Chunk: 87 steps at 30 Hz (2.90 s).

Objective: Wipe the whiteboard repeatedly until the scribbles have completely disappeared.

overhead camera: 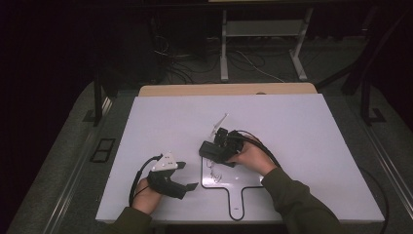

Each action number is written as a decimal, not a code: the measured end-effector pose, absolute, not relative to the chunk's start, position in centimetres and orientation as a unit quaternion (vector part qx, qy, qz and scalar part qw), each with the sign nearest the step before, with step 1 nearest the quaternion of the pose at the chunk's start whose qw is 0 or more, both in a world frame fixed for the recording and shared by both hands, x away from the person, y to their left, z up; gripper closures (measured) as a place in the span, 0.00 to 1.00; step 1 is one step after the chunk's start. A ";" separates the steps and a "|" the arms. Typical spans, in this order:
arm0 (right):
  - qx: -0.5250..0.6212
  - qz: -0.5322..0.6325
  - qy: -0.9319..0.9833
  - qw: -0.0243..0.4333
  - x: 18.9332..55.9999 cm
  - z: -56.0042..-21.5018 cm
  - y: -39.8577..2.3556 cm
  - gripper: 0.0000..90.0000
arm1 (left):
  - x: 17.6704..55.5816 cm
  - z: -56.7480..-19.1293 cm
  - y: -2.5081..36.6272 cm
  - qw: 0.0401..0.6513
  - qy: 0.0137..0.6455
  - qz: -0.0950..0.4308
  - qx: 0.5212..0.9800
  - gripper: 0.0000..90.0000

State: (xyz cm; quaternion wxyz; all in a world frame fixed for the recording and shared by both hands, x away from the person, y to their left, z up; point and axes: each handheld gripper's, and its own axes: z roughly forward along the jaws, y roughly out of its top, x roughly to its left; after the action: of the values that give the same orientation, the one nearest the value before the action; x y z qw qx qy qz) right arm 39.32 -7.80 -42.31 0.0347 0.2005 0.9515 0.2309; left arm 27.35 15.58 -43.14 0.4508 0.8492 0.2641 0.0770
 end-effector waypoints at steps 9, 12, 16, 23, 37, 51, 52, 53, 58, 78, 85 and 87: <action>0.223 0.233 0.946 0.045 40.8 -42.4 -8.2 0.43 | 27.4 -43.1 15.6 0.450 0.262 0.080 0.850 0.15; 0.211 0.229 0.949 0.044 40.2 -42.3 -8.1 0.43 | 27.3 -43.1 15.5 0.451 0.264 0.078 0.849 0.15; 0.198 0.234 0.951 0.039 39.1 -42.4 -7.9 0.43 | 27.3 -43.1 15.5 0.451 0.263 0.079 0.849 0.15; 0.174 0.244 0.954 0.025 37.5 -42.4 -7.6 0.42 | 27.3 -43.1 15.5 0.450 0.262 0.079 0.850 0.15; 0.154 0.248 0.956 0.024 35.1 -42.1 -7.8 0.42 | 27.2 -43.1 15.4 0.451 0.264 0.078 0.849 0.15; 0.193 0.242 0.949 0.053 38.1 -42.1 -8.5 0.43 | 27.3 -43.1 15.4 0.450 0.262 0.079 0.850 0.15; 0.202 0.241 0.948 0.055 38.5 -42.1 -8.6 0.43 | 27.3 -43.1 15.4 0.449 0.262 0.079 0.851 0.15; 0.211 0.243 0.945 0.058 38.9 -42.1 -8.6 0.43 | 27.3 -43.1 15.4 0.450 0.262 0.079 0.850 0.15; 0.231 0.244 0.940 0.062 40.5 -42.1 -8.7 0.43 | 27.3 -43.1 15.4 0.449 0.261 0.079 0.851 0.15; 0.158 0.237 0.957 0.052 36.3 -42.0 -6.3 0.44 | 27.2 -43.1 15.3 0.448 0.261 0.079 0.851 0.15; 0.131 0.239 0.961 0.042 33.6 -42.0 -6.1 0.44 | 27.2 -43.1 15.3 0.447 0.261 0.080 0.852 0.15; 0.124 0.239 0.962 0.040 32.8 -42.0 -6.2 0.44 | 27.2 -43.1 15.2 0.447 0.260 0.080 0.852 0.15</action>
State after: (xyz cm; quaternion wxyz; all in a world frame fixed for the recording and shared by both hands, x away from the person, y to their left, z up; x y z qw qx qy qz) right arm 32.83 -6.18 -41.97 0.0399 0.1242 0.9623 0.2388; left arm 27.25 15.24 -43.14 0.4474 0.8521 0.2596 0.0803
